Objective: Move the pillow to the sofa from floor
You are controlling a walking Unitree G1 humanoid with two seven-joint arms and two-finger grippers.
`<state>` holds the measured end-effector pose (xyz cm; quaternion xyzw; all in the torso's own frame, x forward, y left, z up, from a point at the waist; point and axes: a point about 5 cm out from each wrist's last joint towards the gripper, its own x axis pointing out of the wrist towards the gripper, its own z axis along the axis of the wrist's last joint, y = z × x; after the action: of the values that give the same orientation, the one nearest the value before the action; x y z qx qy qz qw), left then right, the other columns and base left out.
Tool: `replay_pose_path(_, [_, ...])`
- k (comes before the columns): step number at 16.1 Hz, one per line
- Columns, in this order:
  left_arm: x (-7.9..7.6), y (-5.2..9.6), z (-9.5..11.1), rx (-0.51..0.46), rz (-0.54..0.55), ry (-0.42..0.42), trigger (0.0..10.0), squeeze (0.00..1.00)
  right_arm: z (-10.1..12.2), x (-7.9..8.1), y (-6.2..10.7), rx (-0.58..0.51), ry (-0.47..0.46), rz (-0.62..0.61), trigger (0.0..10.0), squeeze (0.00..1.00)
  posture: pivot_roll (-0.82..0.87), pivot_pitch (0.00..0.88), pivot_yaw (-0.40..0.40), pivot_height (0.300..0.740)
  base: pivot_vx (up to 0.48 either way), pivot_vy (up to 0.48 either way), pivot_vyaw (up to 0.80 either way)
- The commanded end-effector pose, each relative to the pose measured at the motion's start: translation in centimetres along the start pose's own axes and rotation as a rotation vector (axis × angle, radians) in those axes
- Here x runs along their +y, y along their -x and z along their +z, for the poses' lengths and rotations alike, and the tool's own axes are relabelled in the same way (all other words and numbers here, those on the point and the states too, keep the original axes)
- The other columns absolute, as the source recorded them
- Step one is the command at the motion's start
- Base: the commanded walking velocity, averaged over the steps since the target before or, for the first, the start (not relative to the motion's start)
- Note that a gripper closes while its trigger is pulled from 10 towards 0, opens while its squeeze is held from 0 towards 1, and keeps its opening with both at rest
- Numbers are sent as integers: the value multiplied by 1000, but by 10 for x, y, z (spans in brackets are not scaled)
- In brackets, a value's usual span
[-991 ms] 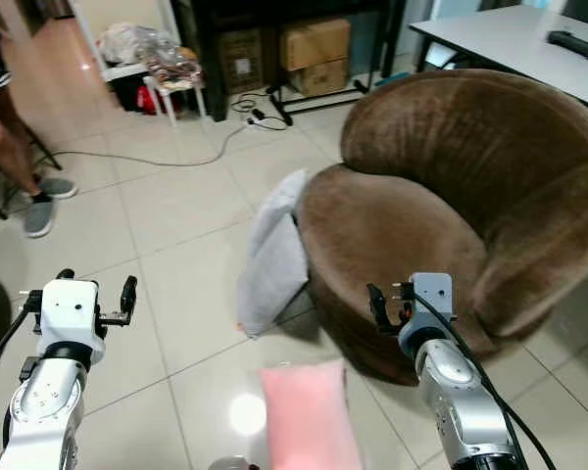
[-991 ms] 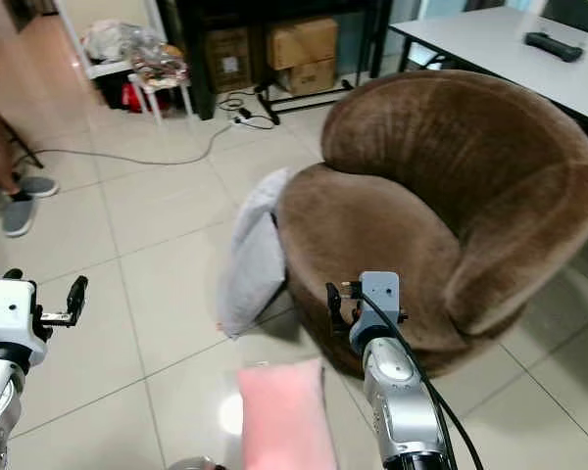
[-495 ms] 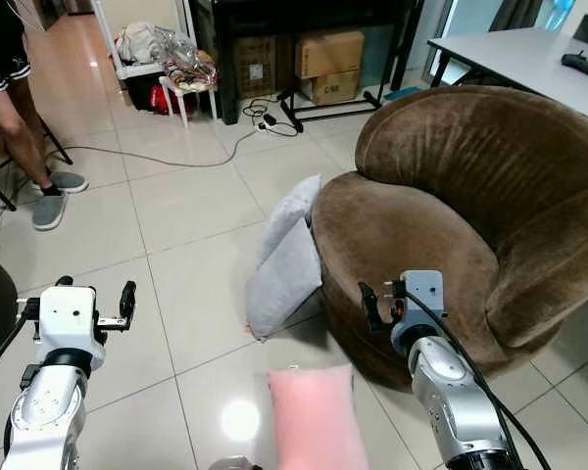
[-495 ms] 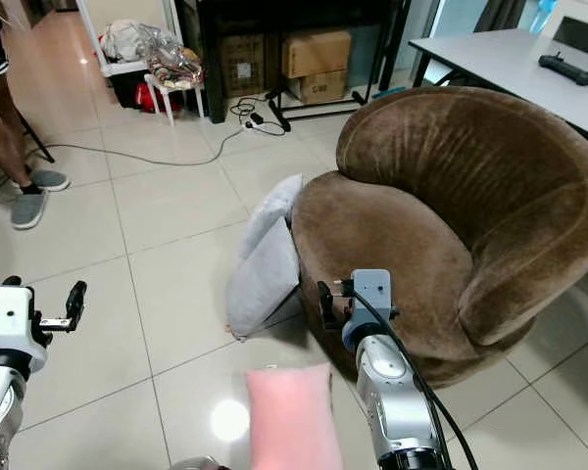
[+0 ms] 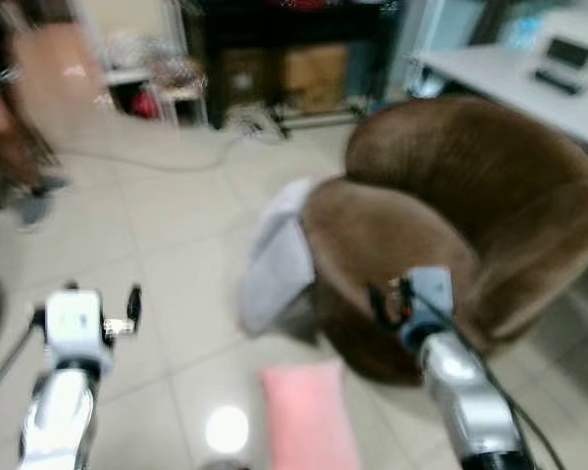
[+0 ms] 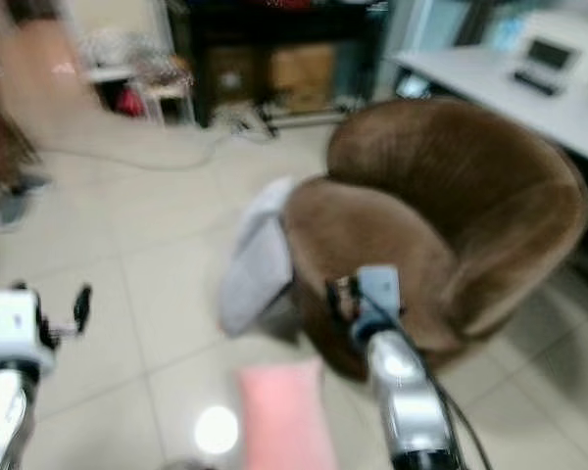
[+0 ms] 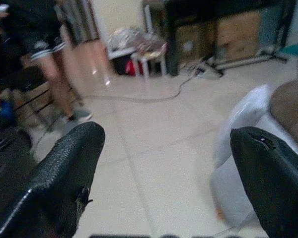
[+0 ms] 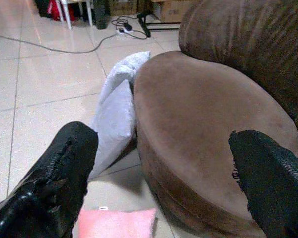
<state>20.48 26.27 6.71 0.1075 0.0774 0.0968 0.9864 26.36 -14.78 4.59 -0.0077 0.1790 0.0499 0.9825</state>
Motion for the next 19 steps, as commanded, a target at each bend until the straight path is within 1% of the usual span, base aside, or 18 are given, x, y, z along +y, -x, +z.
replay_pose_path(1, [3,-6,9,-43,21,-19,10000,0,6,8,-2,-13,5,36,10000,0,102,0,-53,740,0,0,0])
replay_pose_path(2, [3,-4,10,-51,32,3,10000,0,7,6,-3,-11,21,48,10000,0,99,0,-80,740,0,0,0])
replay_pose_path(3, [4,-2,10,-54,57,-4,10000,0,10,4,-3,-8,44,65,10000,0,98,0,-112,740,0,0,0])
replay_pose_path(5, [2,0,9,-46,77,-8,10000,0,12,2,-4,-7,58,73,10000,0,98,0,-130,740,0,0,0])
replay_pose_path(7, [-3,5,11,-75,74,-5,10000,0,15,-2,-4,-7,74,80,10000,0,99,0,-162,740,0,0,0])
replay_pose_path(9, [-9,10,11,-71,75,-3,10000,0,16,-4,-4,-1,88,98,10000,0,104,0,-187,740,0,0,0])
replay_pose_path(11, [-11,12,13,-86,59,5,10000,0,17,-3,-5,1,88,100,10000,0,106,0,-185,740,0,0,0])
replay_pose_path(14, [-9,11,17,-95,50,-21,10000,0,14,-1,-4,9,76,97,10000,0,108,0,-160,740,311,0,0])
replay_pose_path(16, [-8,8,20,-98,28,-38,10000,0,8,0,-2,19,57,82,10000,0,109,0,-135,740,332,0,0])
replay_pose_path(19, [-5,4,22,-94,-2,-59,10000,0,3,1,1,22,28,51,10000,0,106,0,-71,740,331,0,0])
